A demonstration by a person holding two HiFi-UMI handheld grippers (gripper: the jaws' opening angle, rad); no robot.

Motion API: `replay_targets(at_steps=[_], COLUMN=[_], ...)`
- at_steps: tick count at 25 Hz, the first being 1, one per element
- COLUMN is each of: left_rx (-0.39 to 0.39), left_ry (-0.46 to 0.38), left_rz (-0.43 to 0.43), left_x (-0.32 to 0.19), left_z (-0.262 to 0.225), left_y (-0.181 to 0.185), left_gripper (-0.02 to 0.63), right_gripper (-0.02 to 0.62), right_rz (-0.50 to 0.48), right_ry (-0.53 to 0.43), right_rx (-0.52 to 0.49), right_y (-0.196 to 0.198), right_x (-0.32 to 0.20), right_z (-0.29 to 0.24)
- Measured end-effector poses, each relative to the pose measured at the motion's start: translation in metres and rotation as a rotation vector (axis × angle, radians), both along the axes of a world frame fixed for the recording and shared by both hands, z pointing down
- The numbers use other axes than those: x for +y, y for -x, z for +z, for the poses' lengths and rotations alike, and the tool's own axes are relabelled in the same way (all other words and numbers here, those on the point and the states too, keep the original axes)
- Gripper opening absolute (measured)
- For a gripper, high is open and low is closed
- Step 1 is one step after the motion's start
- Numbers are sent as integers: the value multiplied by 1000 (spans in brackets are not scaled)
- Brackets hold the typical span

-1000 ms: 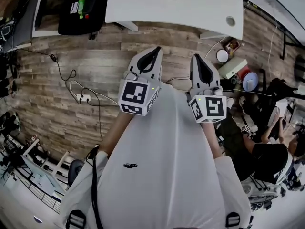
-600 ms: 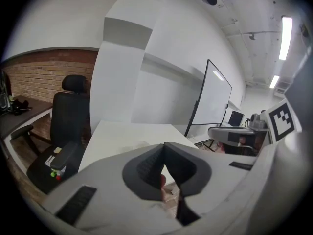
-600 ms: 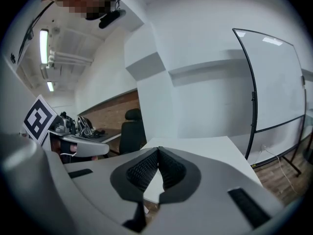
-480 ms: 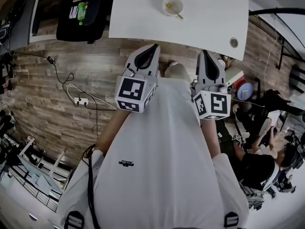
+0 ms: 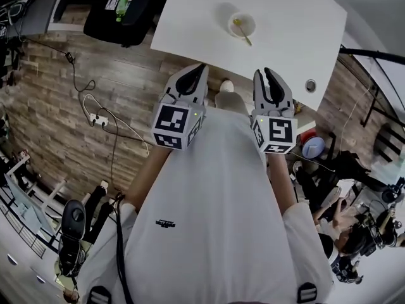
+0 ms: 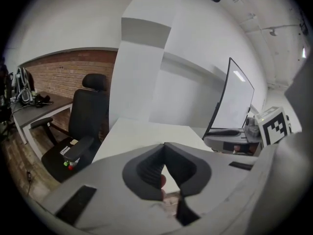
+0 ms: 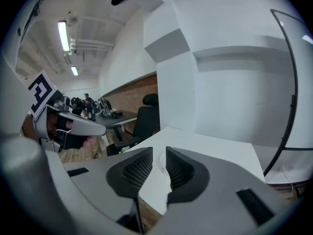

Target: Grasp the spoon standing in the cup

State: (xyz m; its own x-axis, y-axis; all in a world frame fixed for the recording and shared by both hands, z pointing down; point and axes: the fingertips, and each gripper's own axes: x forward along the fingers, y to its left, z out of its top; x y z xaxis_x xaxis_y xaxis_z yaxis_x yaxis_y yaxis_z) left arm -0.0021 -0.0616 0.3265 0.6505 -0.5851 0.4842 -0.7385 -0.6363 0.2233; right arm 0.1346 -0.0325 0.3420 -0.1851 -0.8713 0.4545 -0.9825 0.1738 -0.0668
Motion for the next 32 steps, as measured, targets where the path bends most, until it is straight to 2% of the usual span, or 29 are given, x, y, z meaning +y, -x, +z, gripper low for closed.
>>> replay_targets(at_steps=[1,4,9,15,22,32], left_rx=[6,28,5,-16,-16,-13], left_ry=[6,27,-21,-12,41,88], left_rz=[-12,-23,-24,-46,-46,-50], left_x=[-2,-16,-37,-42,-47,-43], left_z=[2,15,29,49,81,114], left_y=[-2,-14,-38,-41,-44,-44], left_gripper=[11,9,11,11,11,11], right_gripper=[79,83,83,87,105,112], right_rz=[-14,-29,-59,-69,-108,-95], right_ry=[7,9,24,76,131,176], right_rx=[2,-9,-22,-30,-15,26], right_y=[-1,-5,-11,-14,-7,-3], right_x=[-4,-23,-45,-63,-77,-86], right_z=[4,14,31,63,103,140])
